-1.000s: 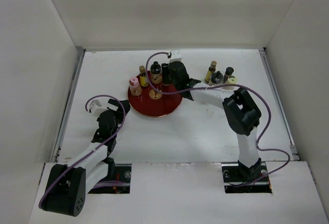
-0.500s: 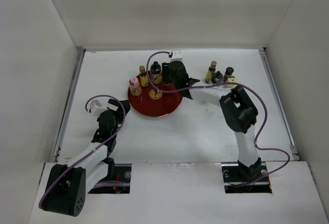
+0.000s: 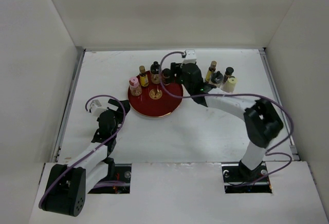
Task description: Organize the condiment bottles
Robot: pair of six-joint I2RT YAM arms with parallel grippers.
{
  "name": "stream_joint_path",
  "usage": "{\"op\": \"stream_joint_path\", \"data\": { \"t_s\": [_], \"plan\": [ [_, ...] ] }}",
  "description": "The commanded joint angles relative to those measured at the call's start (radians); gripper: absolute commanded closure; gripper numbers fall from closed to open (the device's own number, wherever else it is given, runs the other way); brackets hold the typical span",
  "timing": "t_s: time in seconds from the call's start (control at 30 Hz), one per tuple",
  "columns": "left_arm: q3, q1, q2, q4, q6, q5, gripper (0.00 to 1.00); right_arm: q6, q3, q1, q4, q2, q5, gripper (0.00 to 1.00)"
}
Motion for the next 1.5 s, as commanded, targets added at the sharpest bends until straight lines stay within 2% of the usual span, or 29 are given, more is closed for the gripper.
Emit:
{"op": "stream_joint_path", "data": {
  "t_s": [0.0,0.1,0.13,0.17,0.27,0.37,0.4,0.53,0.93,1.17,1.47],
  "plan": [
    [0.023,0.0,-0.008,0.046,-0.005,0.007,0.0,0.02,-0.132,-0.02,0.118,-0.225,0.042,0.26],
    [0.023,-0.003,-0.001,0.046,-0.005,0.002,0.0,0.052,-0.297,-0.064,0.106,-0.36,0.088,0.49],
    [0.025,-0.002,0.004,0.046,-0.008,0.008,0.0,0.064,-0.351,-0.084,0.095,-0.404,0.099,0.55],
    [0.025,-0.002,0.006,0.046,-0.008,0.011,0.0,0.081,-0.402,-0.107,0.081,-0.446,0.11,0.57],
    [0.025,-0.005,-0.005,0.046,-0.004,0.002,0.0,0.115,-0.497,-0.176,0.023,-0.524,0.133,0.51],
    [0.025,0.0,0.002,0.046,-0.005,0.002,0.0,0.115,-0.511,-0.212,-0.035,-0.535,0.137,0.27],
    [0.025,0.0,0.003,0.046,-0.007,0.007,0.0,0.115,-0.514,-0.212,-0.035,-0.529,0.142,0.21],
    [0.022,0.001,-0.016,0.046,-0.001,-0.004,0.0,0.101,-0.485,-0.207,-0.049,-0.452,0.15,0.17],
    [0.026,0.0,0.012,0.054,-0.01,0.019,0.0,0.098,-0.425,-0.215,-0.014,-0.323,0.128,0.38],
    [0.026,0.003,0.018,0.059,-0.011,0.024,0.0,0.065,-0.401,-0.21,-0.011,-0.302,0.168,0.58],
    [0.026,0.0,0.015,0.06,-0.008,0.012,0.0,0.025,-0.31,-0.135,0.003,-0.392,0.15,0.58]
  ]
}}
